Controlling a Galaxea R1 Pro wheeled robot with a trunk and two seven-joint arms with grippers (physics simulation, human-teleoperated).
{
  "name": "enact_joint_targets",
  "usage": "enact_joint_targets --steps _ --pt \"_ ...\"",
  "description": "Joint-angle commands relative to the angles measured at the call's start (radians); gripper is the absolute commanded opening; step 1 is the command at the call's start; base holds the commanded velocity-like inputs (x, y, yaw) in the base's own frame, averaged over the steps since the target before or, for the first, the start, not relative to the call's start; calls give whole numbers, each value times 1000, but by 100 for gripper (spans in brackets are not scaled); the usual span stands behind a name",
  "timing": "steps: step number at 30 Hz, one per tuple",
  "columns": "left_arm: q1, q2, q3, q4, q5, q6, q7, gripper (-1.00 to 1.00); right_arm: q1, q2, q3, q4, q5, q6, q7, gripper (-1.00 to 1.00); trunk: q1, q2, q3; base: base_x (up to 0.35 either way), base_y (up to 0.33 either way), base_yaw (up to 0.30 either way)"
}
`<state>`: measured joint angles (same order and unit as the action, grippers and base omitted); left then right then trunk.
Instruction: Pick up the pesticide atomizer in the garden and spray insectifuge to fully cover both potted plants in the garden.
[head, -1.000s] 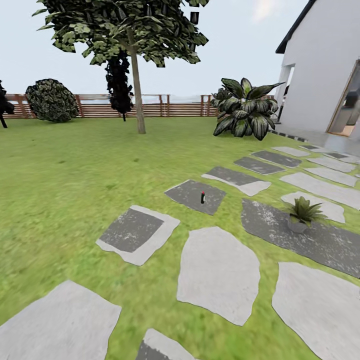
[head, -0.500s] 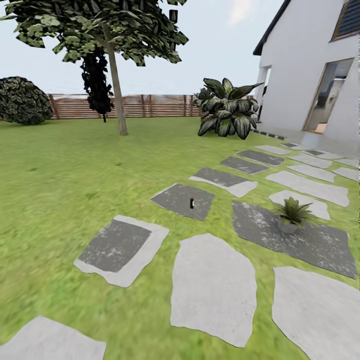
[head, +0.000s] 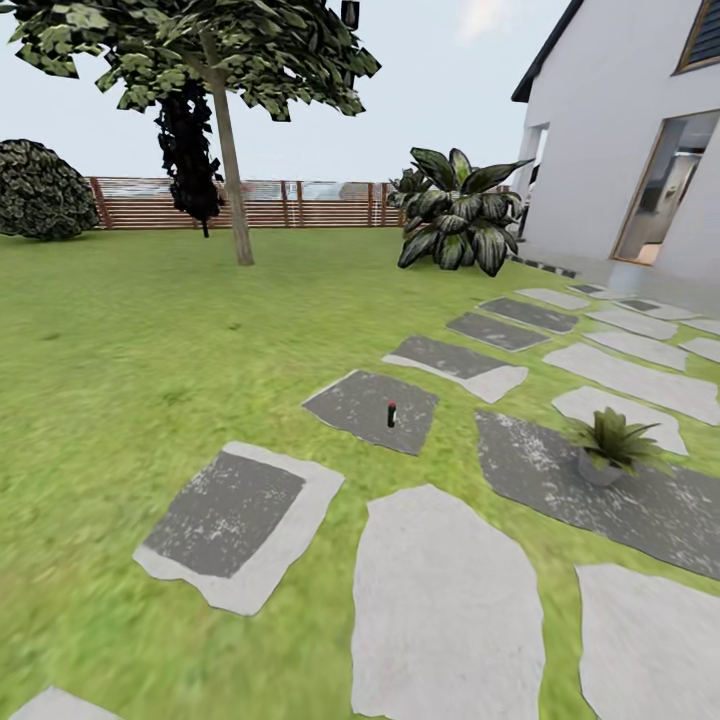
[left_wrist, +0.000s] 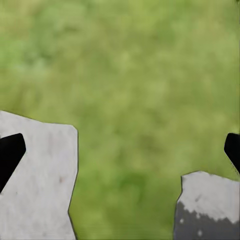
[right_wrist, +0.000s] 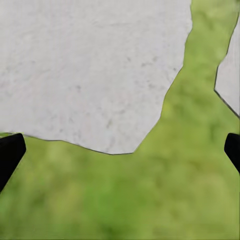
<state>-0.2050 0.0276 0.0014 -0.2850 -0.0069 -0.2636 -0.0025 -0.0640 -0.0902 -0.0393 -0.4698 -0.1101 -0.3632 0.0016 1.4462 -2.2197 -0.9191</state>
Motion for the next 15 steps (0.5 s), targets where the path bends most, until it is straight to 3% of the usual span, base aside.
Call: enact_joint_targets --steps 1,8,15 --pt "-1 0 0 1 -1 -3 0 100 0 0 2 0 -10 -3 0 100 0 0 -1 339 104 0" --pt "-1 0 0 1 -2 -3 0 100 0 0 2 0 -10 -3 1 100 0 0 -1 339 104 -41" --pt "-1 1 0 1 -2 -3 0 100 0 0 1 0 -10 -3 1 100 0 0 -1 339 104 -266"
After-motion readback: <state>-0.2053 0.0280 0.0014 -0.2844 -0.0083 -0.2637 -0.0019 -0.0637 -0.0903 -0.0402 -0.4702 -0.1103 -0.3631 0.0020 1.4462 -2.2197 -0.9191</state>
